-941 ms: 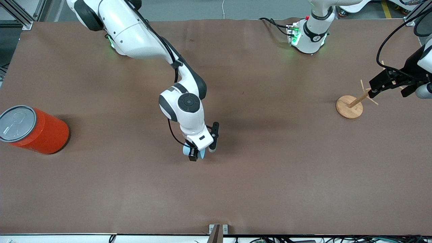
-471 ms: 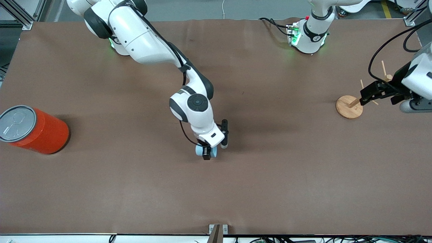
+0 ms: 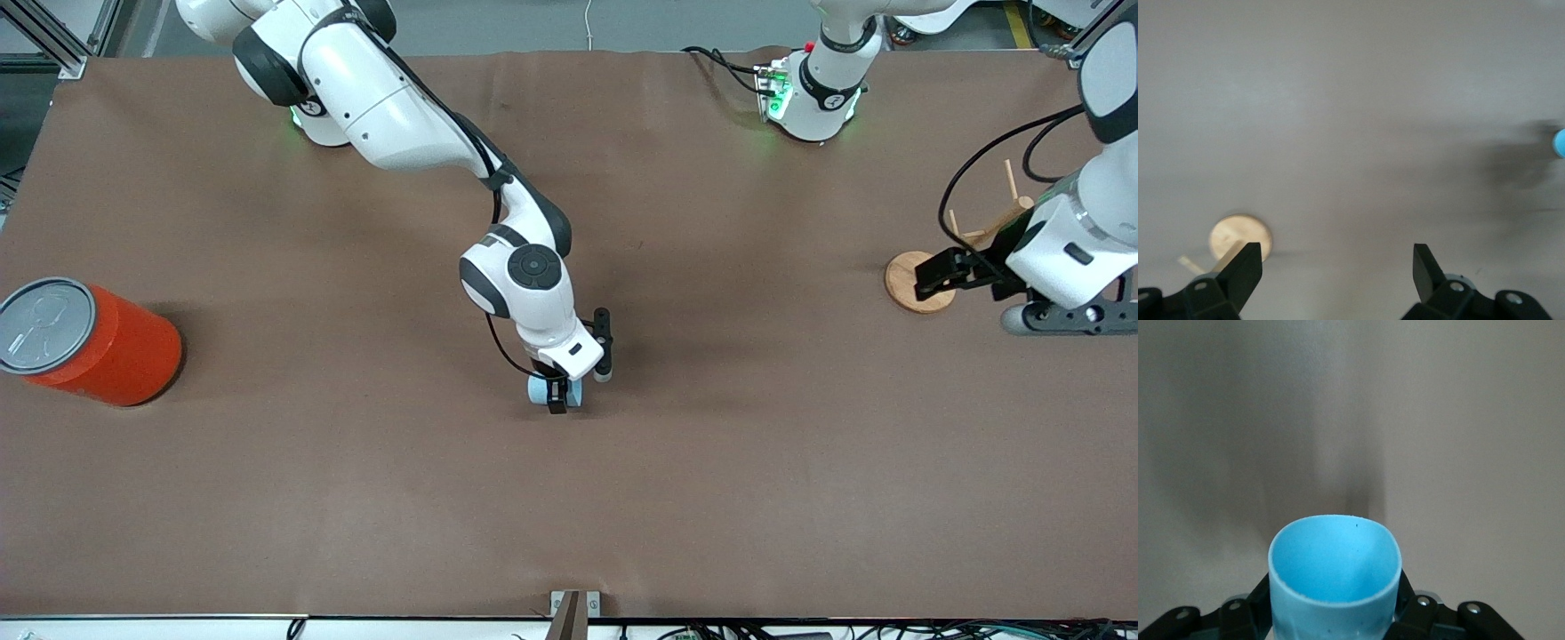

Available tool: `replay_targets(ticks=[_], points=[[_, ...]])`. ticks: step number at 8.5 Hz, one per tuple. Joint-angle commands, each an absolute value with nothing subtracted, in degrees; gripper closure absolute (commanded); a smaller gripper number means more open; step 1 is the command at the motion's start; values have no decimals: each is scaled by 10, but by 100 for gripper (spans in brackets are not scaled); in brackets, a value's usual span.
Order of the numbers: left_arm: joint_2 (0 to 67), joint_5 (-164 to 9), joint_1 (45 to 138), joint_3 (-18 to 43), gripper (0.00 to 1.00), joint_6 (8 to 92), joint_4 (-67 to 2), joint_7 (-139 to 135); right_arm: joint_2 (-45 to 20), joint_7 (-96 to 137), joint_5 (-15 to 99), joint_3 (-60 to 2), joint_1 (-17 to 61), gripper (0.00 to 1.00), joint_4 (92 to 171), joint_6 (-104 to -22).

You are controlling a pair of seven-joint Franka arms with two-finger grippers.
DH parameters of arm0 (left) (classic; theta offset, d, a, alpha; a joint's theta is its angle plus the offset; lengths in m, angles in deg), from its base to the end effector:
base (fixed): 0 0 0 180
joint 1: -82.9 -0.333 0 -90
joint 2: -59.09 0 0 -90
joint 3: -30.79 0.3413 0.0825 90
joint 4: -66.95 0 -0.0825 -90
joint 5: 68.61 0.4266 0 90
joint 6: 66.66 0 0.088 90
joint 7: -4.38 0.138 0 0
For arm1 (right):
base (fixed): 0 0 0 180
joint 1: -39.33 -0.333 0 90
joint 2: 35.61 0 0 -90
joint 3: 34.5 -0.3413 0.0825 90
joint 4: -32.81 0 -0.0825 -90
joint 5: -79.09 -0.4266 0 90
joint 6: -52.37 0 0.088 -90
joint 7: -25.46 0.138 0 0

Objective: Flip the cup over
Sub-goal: 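Lower the cup on its side and open the right gripper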

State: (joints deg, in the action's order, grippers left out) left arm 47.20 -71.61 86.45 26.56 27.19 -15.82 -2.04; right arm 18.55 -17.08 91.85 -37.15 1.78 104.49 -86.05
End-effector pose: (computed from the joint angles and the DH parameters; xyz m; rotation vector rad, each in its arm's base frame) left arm 0.6624 -0.0929 0.5589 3.0760 -0.0283 -0.0335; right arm 0.6481 0.5273 0.1684 2.1133 2.1141 0.3271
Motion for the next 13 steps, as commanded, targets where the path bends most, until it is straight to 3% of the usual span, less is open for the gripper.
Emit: replay_targets(ticks=[1, 3, 4, 7, 9, 11, 13], points=[[443, -778, 863, 263, 0, 311, -151, -14, 188, -174, 918, -378, 27, 30, 1042, -861], [407, -833, 864, 263, 0, 354, -151, -14, 187, -174, 918, -378, 29, 19, 1042, -862], [392, -873, 865, 262, 0, 369, -151, -14, 187, -180, 918, -378, 29, 0, 1042, -862], [349, -971, 867, 237, 0, 410, -152, -14, 173, -175, 914, -382, 34, 0, 1043, -854], [324, -1020, 869, 220, 0, 436, -153, -14, 140, -177, 876, -383, 39, 0, 1044, -778], [296, -1057, 874, 196, 1, 468, -153, -12, 71, -174, 829, -382, 66, 0, 1050, -670], [258, -1058, 874, 151, 1, 514, -153, -12, -21, -146, 820, -381, 115, 0, 1111, -634]])
